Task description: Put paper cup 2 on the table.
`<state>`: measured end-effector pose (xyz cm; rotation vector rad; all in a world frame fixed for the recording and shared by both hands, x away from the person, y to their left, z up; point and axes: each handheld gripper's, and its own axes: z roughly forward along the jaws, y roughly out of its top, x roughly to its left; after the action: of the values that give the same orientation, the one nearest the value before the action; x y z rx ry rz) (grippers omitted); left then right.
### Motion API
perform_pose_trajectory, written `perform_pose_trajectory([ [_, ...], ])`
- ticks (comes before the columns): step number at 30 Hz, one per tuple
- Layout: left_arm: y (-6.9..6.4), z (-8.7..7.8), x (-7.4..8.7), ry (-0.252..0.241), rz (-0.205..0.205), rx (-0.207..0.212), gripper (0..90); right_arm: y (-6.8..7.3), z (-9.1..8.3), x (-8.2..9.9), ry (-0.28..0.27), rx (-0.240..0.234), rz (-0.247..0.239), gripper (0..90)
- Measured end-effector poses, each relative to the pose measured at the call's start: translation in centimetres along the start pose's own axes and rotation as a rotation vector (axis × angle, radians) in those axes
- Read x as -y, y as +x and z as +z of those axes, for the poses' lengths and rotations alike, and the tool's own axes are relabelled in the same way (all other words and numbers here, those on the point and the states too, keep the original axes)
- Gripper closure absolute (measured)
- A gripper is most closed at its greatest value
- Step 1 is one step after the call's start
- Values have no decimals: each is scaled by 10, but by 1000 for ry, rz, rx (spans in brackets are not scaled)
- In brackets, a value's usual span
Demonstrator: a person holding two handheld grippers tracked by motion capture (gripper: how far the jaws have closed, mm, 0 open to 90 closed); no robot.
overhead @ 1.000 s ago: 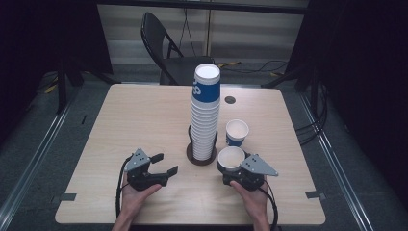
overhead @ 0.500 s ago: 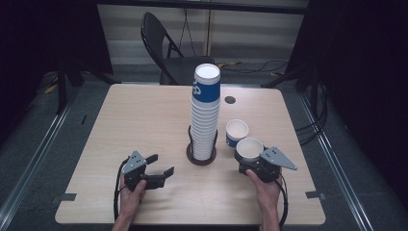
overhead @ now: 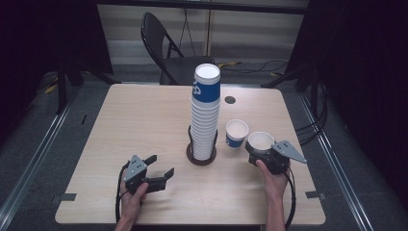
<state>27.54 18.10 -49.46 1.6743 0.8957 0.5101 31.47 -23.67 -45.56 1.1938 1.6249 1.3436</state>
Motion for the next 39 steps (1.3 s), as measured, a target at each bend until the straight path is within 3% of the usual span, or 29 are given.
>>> perform_pose_trajectory([
  [3,-1,-1,1,-18,9,-23,157,-5,6,1,10,14,7,176],
  [6,0,-3,1,-35,5,-13,156,-12,14,4,19,40,12,174],
  [13,-2,-5,3,-61,16,-19,157,-17,27,14,70,34,22,170],
  [15,-3,-5,3,-61,21,-27,157,-16,29,17,84,17,28,169],
  [21,-6,-5,3,-63,55,-32,157,-17,30,20,75,25,32,167],
  [30,-6,-6,3,-68,50,-35,159,-18,29,27,70,20,38,162],
  [36,-9,-4,3,-59,81,-45,159,-18,27,27,110,33,22,165],
  [39,-9,-3,3,-57,79,-44,159,-21,26,27,138,35,50,145],
])
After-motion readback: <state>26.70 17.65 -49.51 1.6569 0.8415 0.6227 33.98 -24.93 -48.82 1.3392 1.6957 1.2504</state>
